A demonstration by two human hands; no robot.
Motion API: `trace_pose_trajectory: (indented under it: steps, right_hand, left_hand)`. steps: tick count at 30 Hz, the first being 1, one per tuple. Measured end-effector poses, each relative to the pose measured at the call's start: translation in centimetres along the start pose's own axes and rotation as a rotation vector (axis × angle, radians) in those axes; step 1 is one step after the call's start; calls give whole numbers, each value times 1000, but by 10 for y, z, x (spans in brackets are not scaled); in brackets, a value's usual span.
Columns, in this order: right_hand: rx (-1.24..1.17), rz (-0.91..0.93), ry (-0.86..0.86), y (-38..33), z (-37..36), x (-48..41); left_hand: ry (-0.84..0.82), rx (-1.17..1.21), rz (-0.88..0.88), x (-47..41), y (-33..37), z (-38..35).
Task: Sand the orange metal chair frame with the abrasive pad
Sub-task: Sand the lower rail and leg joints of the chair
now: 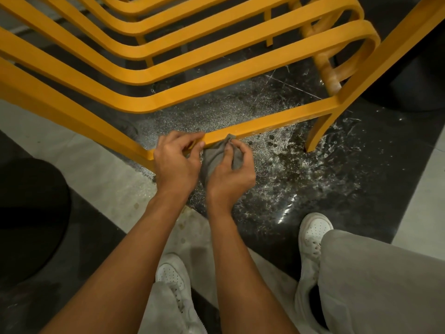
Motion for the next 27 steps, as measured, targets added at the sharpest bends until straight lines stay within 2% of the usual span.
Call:
trace_pose_trajectory:
  steps: [5,11,18,27]
  right_hand:
    - [-17,88,46,-16,10,-5]
    - [-53,-37,101,3,7,-12]
    - [-52,-101,147,8,2,0]
    - [-72,-50,184,6,11,-17]
  left_hand:
    - [9,14,-3,0,-1,0]
    - [15,17,-3,1,0,0]
    - [27,14,-11,2,2,1]
    - [-28,-43,2,-9,11,-3]
Point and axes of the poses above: each hand's wrist, its own x-axis away from the middle knuckle, its own z-axis out of the back of the hand, y = z × x, the point moved 10 cm from there along -x, towards the middle knuckle, and after that the axes turned 1 degree about -z, right-handed, at the moved point
